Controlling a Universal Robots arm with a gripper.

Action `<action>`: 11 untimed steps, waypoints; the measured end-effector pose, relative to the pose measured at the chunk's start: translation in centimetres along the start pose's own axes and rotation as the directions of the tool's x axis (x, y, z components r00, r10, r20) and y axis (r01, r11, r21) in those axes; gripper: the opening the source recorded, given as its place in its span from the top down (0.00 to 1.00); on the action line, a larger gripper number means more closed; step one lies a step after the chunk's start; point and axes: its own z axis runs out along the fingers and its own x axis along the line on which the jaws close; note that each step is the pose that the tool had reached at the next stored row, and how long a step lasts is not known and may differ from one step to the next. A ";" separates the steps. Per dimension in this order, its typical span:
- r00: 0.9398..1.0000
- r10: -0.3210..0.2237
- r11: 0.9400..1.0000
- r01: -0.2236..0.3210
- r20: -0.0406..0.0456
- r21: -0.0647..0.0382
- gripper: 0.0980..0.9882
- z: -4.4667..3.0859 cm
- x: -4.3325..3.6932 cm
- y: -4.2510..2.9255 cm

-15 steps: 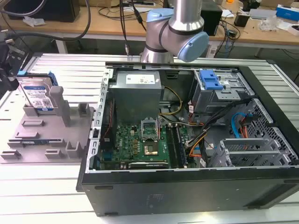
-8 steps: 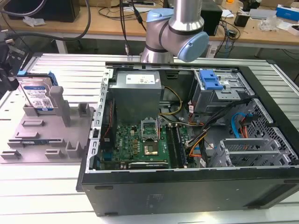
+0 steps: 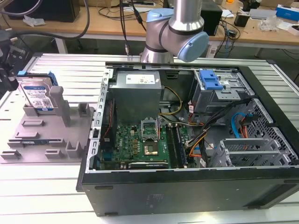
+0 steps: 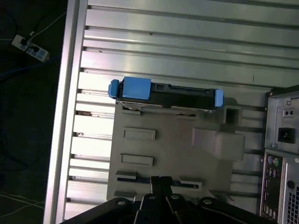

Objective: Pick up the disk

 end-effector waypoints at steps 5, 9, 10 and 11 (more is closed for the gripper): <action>0.992 -0.127 0.992 0.127 -0.005 0.000 0.99 0.01 0.00 0.00; 0.972 -0.236 0.972 0.236 -0.009 -0.001 0.92 0.00 0.00 0.00; 0.967 -0.254 0.967 0.254 -0.009 -0.001 0.92 0.01 0.00 0.00; 0.963 -0.270 0.963 0.270 -0.010 -0.001 0.85 0.00 -0.01 0.00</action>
